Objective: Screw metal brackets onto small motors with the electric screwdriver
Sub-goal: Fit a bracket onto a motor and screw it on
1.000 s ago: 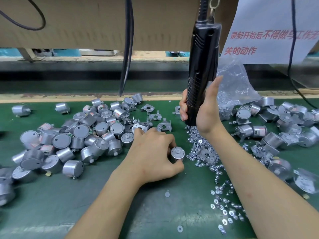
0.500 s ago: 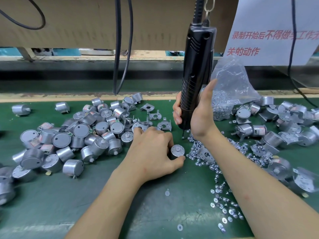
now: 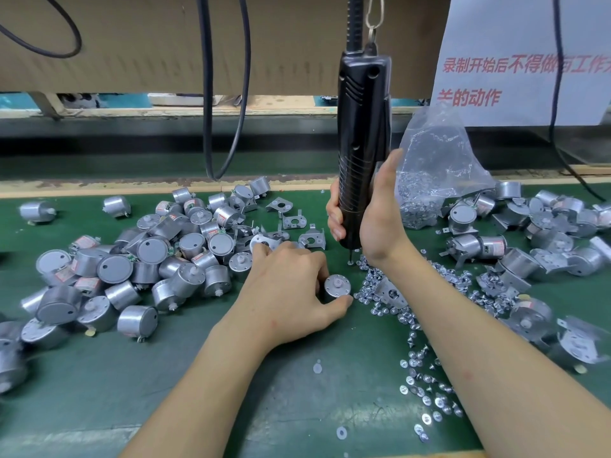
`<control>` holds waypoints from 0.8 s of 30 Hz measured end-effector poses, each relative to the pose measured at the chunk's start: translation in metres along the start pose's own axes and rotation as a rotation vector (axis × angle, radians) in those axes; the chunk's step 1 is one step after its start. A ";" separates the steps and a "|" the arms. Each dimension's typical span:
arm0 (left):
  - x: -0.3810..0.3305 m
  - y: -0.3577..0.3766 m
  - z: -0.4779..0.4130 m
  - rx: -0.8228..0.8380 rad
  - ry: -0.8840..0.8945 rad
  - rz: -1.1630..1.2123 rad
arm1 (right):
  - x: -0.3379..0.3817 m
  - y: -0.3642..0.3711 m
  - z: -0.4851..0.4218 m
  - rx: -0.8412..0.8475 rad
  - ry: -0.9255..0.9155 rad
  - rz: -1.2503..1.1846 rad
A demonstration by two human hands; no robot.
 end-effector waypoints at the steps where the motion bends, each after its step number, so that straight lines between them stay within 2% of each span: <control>1: 0.000 0.000 0.000 0.003 0.001 -0.001 | -0.001 -0.001 0.000 -0.006 0.003 0.002; 15: -0.001 -0.004 0.003 0.029 0.032 0.027 | -0.006 -0.006 0.000 -0.038 0.018 -0.025; 19: 0.000 -0.005 0.002 0.055 -0.021 0.038 | -0.005 -0.006 0.000 -0.045 0.008 -0.030; 21: 0.002 -0.011 0.001 0.000 -0.053 0.155 | -0.002 -0.004 0.000 -0.030 -0.014 -0.022; 24: 0.015 -0.028 -0.005 -0.212 -0.107 0.360 | -0.002 -0.003 -0.001 -0.022 -0.018 -0.021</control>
Point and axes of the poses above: each hand's wrist, its own z-axis away from the middle knuckle, its own y-axis out of the palm, x = y × z, the point moved 5 cm from there along -z, towards the middle knuckle, and after that the axes turned 15 degrees about -y, right-handed, at the moved point
